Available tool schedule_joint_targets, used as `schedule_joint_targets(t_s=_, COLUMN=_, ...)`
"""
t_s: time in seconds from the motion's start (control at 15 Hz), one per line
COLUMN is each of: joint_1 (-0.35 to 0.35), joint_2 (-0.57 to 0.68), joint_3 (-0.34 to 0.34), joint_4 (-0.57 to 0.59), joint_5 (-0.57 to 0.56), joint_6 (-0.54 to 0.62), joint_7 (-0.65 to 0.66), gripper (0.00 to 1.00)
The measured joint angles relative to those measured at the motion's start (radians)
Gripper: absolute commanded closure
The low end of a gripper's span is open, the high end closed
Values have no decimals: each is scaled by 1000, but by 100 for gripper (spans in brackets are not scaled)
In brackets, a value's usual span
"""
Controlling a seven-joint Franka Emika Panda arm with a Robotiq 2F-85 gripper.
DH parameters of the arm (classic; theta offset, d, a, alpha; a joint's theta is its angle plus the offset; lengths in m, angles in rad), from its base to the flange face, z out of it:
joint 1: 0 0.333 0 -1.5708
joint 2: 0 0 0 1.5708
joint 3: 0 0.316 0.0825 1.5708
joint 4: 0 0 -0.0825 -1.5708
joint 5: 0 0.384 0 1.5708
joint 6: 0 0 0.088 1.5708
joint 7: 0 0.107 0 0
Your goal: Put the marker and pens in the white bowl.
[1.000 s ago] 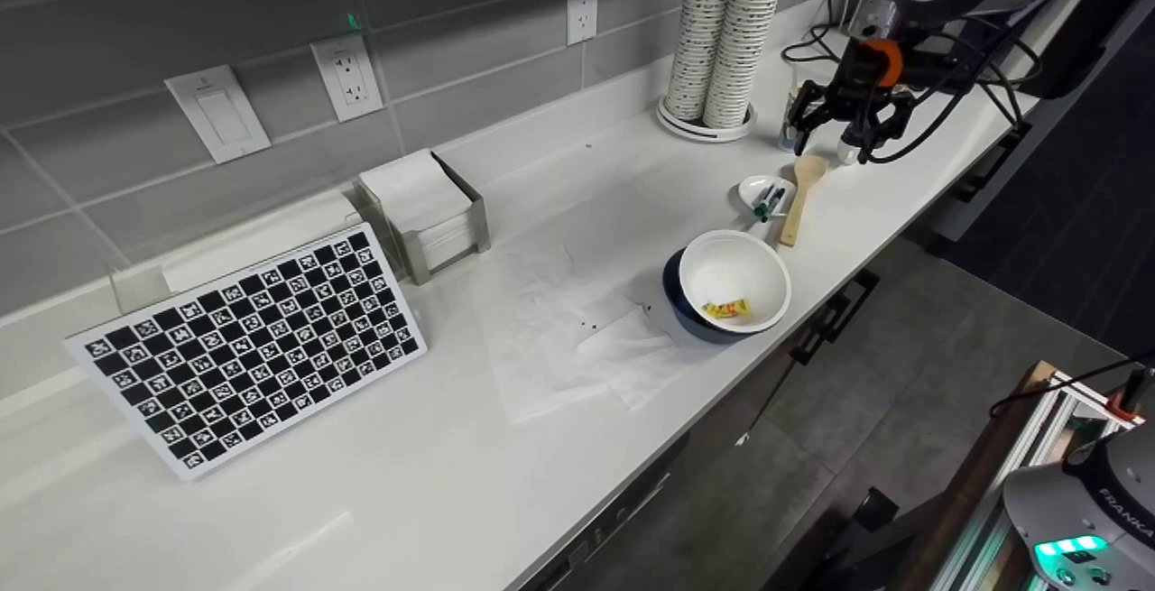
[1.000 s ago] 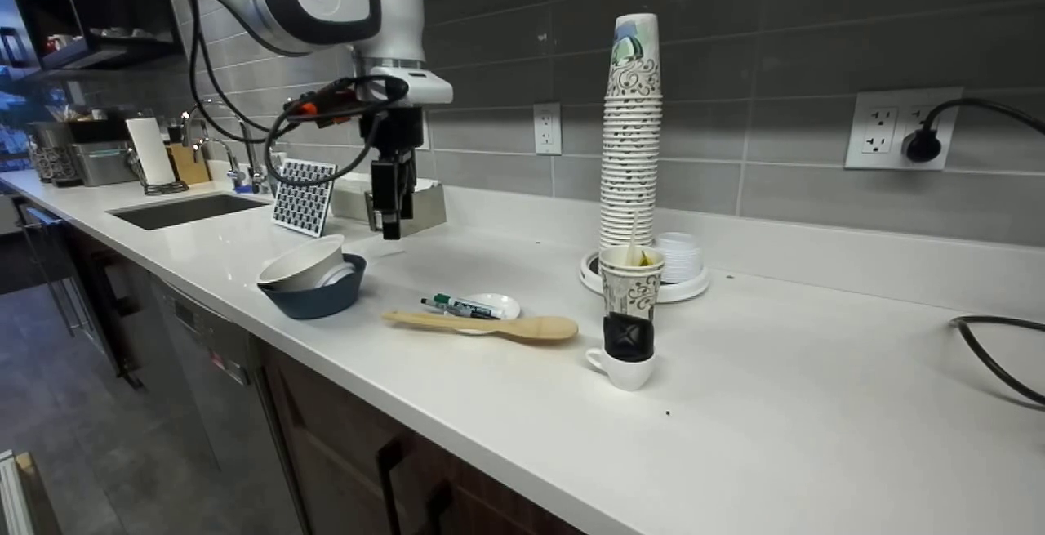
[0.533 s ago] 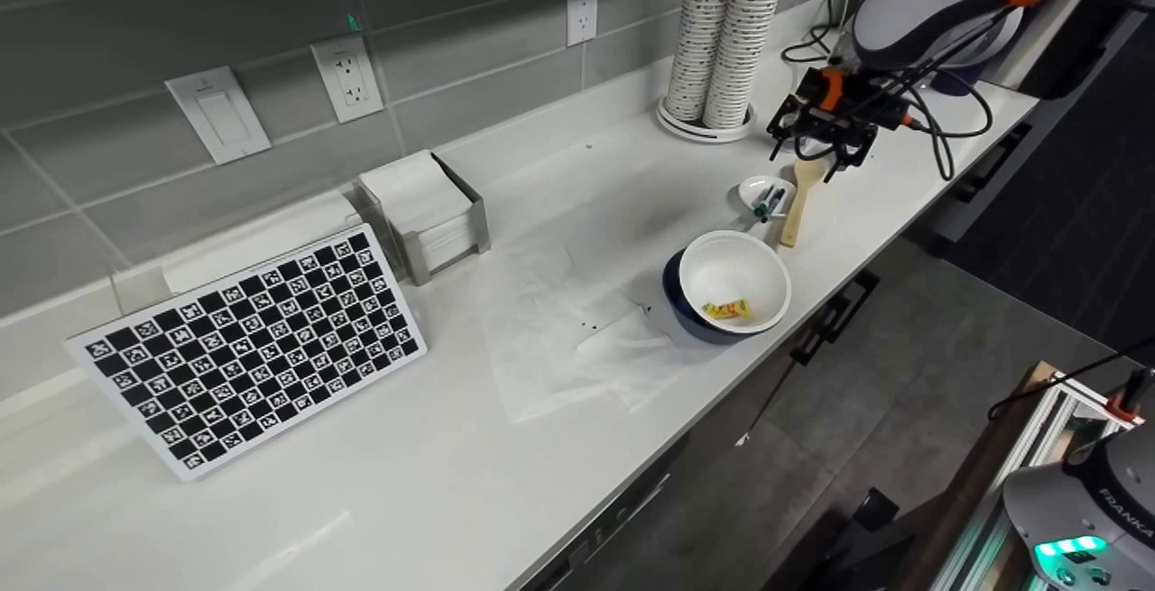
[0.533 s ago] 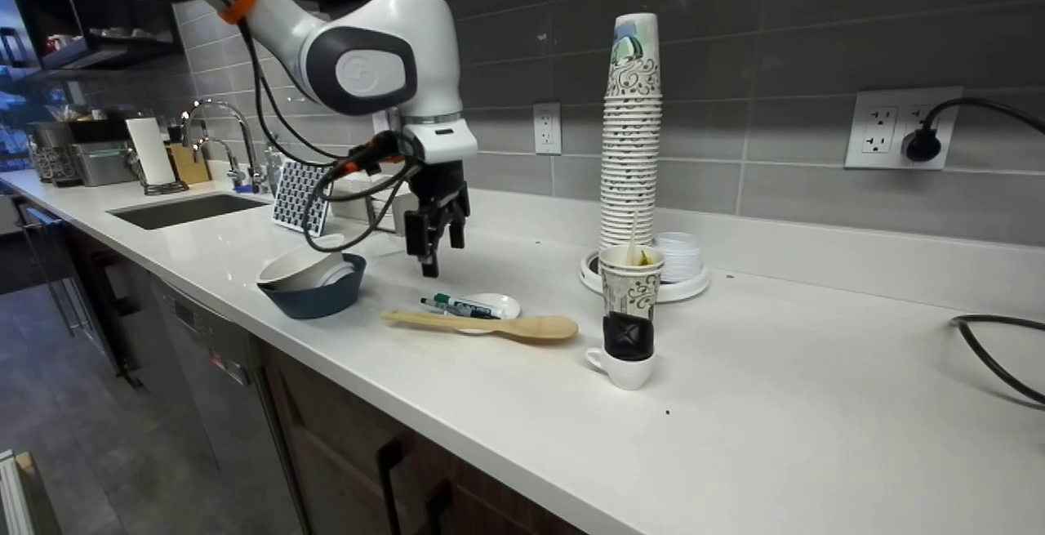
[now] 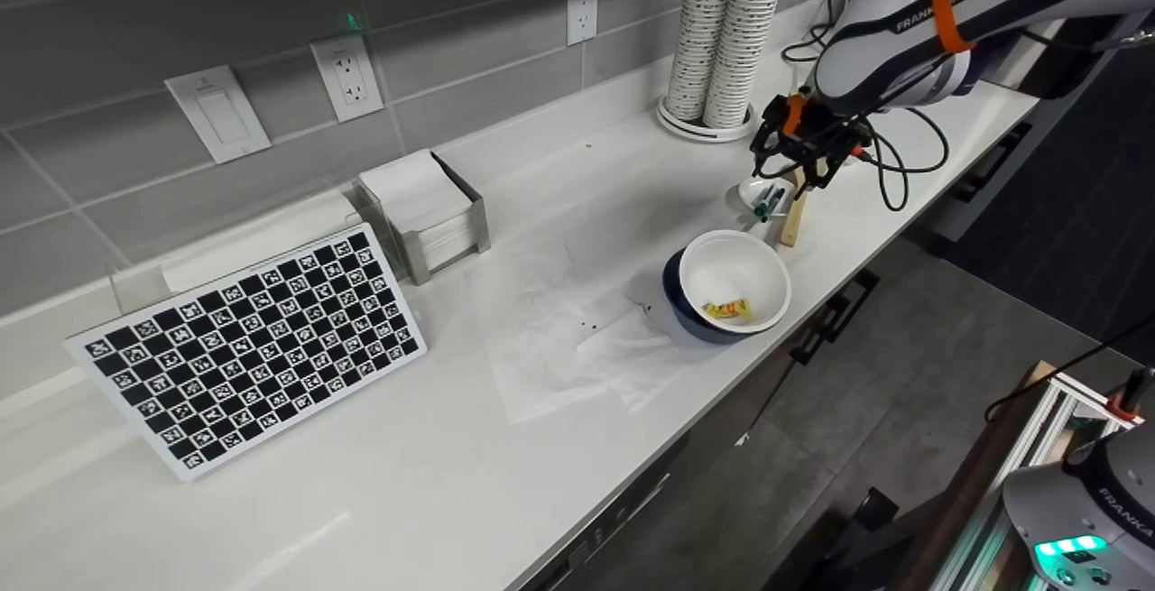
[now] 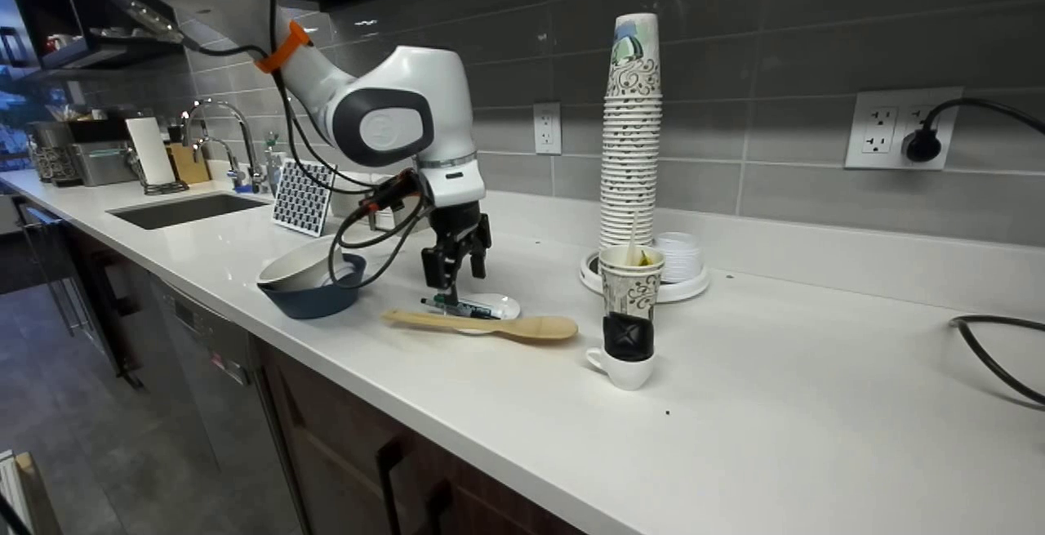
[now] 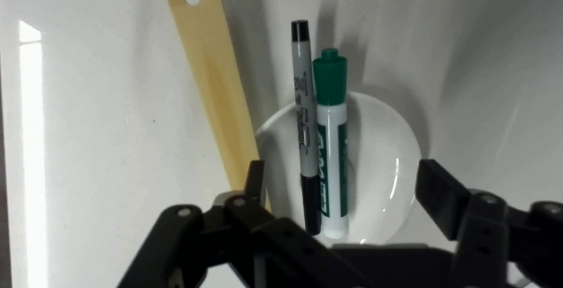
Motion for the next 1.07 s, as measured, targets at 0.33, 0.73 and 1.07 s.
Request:
schedule_joint_targets(t_s=0.33, joint_1=12, joint_2=36, joint_3=-9, joint_4=6, joint_5=0, joint_6=34, joint_7=32, gripper=24)
schedule_joint_targets(t_s=0.73, joint_1=20, joint_2=64, joint_3=-10, joint_4=9, joint_5=0, joint_6=53, joint_7=50, gripper=36)
schedule_joint_targets(t_s=1.07, joint_1=32, joint_2=78, joint_3=-10, joint_4=11, joint_5=0, joint_6=63, joint_7=55, gripper=69)
